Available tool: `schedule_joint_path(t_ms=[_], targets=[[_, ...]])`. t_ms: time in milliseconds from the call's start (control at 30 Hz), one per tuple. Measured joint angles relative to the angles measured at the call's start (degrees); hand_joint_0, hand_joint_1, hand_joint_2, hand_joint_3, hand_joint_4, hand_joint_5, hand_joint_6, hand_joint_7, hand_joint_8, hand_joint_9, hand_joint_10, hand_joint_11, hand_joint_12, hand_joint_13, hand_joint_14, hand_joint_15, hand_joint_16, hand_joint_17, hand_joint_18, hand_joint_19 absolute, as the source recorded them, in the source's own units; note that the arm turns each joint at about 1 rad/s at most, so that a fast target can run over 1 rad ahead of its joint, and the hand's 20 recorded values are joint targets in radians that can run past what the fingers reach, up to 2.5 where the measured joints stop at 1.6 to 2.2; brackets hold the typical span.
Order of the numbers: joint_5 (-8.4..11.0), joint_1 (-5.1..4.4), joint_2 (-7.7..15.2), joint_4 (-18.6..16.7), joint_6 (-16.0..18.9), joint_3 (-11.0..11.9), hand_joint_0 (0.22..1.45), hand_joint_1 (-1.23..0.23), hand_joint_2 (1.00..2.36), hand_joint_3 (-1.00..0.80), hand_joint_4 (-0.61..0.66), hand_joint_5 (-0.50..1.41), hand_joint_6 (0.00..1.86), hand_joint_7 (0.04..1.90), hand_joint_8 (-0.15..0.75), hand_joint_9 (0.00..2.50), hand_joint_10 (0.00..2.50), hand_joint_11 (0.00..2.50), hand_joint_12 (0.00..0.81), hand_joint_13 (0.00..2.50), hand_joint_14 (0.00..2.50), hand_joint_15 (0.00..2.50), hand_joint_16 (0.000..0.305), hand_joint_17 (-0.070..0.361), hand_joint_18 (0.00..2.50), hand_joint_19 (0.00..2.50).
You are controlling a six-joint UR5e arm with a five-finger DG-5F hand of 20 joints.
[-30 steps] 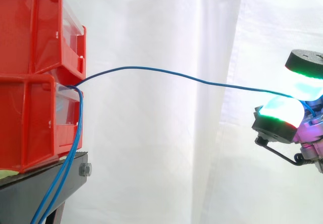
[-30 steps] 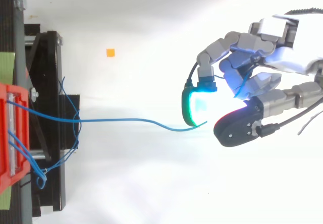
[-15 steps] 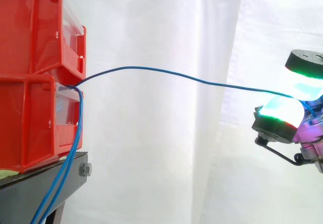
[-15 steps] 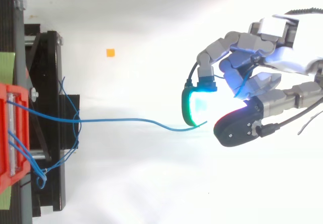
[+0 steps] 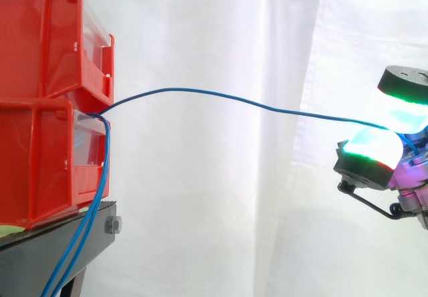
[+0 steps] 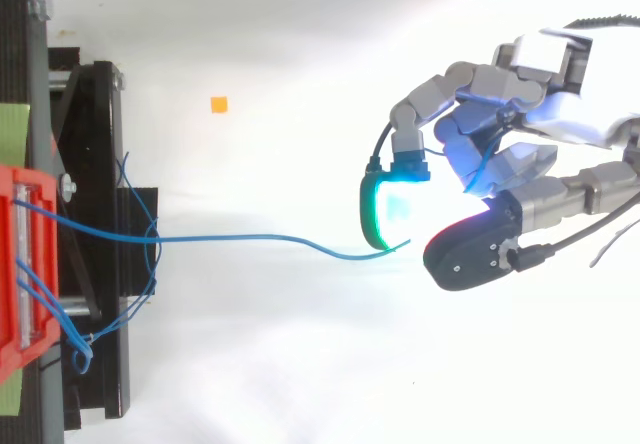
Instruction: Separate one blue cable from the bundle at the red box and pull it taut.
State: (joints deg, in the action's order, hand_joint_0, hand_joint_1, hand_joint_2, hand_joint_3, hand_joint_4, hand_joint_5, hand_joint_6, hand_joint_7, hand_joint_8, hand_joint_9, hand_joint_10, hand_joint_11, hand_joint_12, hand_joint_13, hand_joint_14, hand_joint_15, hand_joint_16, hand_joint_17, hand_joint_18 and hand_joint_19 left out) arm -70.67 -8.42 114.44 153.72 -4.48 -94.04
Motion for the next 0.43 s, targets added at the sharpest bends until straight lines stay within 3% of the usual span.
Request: schedule_joint_path(t_ms=[433], targets=[[-0.01, 0.00, 0.00, 0.00, 0.00, 0.00, 0.66, -0.83, 1.02, 0.04, -0.08, -0.11, 0.94, 1.16, 0.366, 0.74, 2.50, 1.71, 0.407, 1.04, 2.50, 1.43, 0.051, 0.114, 1.59, 1.43]])
